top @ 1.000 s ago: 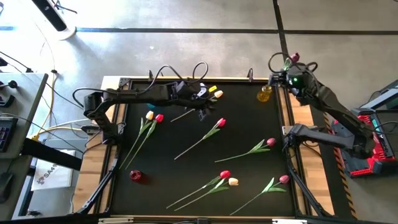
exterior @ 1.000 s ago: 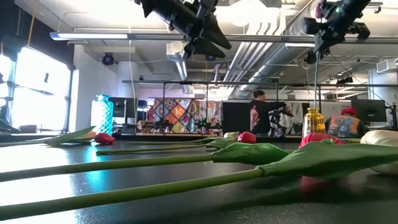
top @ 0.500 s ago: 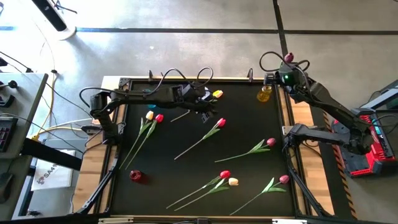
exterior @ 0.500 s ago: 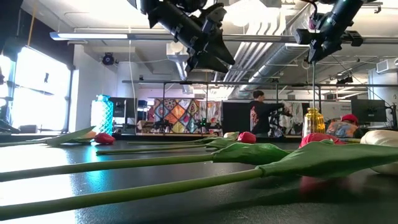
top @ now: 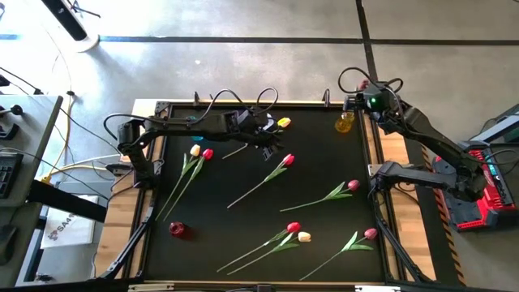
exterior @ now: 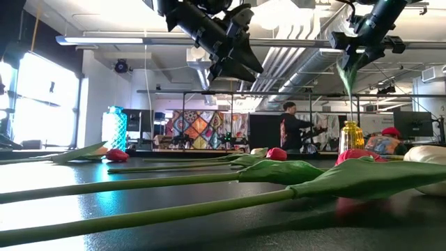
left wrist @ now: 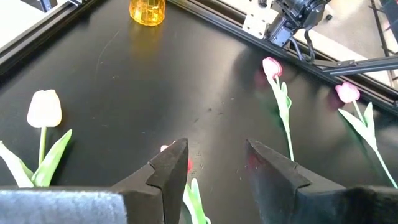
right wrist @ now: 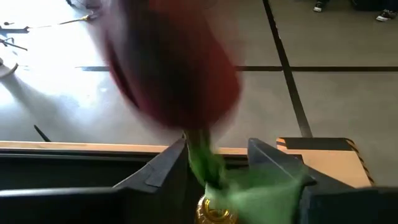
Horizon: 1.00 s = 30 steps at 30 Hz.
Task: Sort flowers into vase by color
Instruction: Put the top dark red flower into the yellow vase
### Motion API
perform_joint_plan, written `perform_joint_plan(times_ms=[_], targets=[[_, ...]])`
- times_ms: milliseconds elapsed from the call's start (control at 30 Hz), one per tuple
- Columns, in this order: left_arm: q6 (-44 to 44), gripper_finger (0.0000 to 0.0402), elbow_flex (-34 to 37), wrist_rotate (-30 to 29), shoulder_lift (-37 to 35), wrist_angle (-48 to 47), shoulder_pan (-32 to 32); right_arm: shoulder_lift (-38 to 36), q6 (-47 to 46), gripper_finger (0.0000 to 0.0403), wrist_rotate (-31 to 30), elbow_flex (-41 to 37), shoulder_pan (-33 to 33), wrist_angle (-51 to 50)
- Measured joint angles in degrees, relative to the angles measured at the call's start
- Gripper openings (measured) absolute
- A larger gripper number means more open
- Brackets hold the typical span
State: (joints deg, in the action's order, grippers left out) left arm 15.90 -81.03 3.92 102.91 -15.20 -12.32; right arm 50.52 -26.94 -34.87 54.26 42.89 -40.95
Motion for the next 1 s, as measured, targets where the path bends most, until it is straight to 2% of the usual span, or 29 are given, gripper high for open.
perform_joint_plan(times_ms=[500, 1000], targets=[[-0.04, 0.0147, 0.0, -0.02, 0.02, -0.02, -0.04, -0.47, 0.39, 0.017, 0.0, 0.0, -0.01, -0.11], [0.44, 0.0147, -0.02, -0.02, 0.02, -0.55, -0.04, -7.3, -0.43, 0.017, 1.02, 0.0, 0.0, 0.46]])
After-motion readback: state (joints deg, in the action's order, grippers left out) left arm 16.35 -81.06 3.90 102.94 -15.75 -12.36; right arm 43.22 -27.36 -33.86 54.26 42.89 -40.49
